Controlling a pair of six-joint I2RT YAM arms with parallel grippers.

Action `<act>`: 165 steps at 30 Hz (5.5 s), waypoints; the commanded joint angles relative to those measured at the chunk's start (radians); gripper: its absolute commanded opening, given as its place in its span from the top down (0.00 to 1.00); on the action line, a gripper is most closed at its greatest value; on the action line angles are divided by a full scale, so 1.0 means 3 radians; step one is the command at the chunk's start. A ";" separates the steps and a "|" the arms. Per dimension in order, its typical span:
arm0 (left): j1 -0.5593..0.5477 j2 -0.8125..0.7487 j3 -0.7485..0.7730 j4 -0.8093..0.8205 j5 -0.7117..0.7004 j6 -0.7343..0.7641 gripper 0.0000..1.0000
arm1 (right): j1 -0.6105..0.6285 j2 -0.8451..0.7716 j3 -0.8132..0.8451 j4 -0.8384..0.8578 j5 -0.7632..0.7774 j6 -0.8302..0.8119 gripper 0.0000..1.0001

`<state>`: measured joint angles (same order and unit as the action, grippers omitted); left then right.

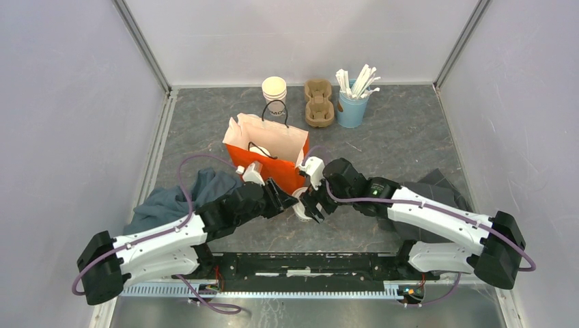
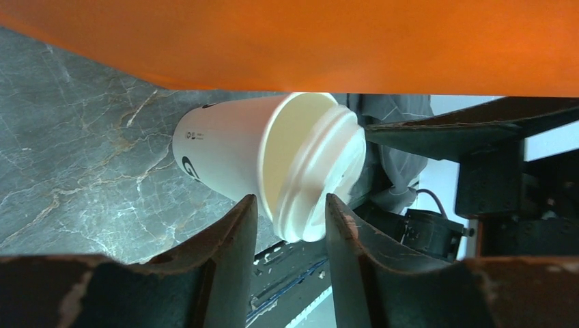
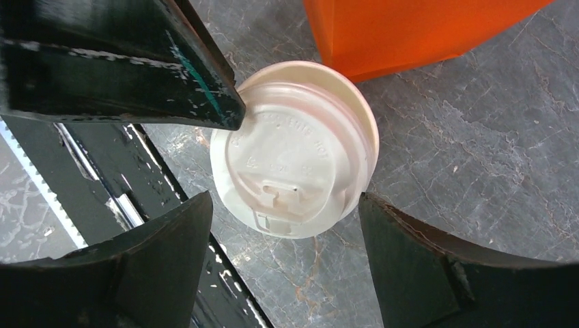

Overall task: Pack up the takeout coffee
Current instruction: Close the cup lid on the coffee cup.

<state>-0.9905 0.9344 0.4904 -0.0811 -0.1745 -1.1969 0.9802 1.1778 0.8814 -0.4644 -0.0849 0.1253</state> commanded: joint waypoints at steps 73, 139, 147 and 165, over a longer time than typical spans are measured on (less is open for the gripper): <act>0.0058 0.0019 0.0137 -0.0203 -0.0085 0.0032 0.56 | -0.1057 0.0273 -0.0151 0.0974 -0.1441 0.1136 0.21; 0.0305 0.0080 0.0077 0.0200 0.0269 0.0304 0.55 | -0.1118 0.0742 -0.0473 0.1864 -0.1510 0.1923 0.50; 0.0306 0.0045 0.0049 0.0159 0.0345 0.0191 0.57 | -0.1119 0.0758 -0.0496 0.1841 -0.1468 0.1908 0.57; 0.0331 -0.0189 -0.0061 0.0120 0.0536 0.0207 0.42 | -0.1012 0.0617 -0.0674 0.1917 -0.1829 0.1857 0.57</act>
<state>-0.8932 0.9123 0.4805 -0.1200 -0.0826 -1.1519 0.6445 1.3880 0.7040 0.0822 -0.5766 0.6842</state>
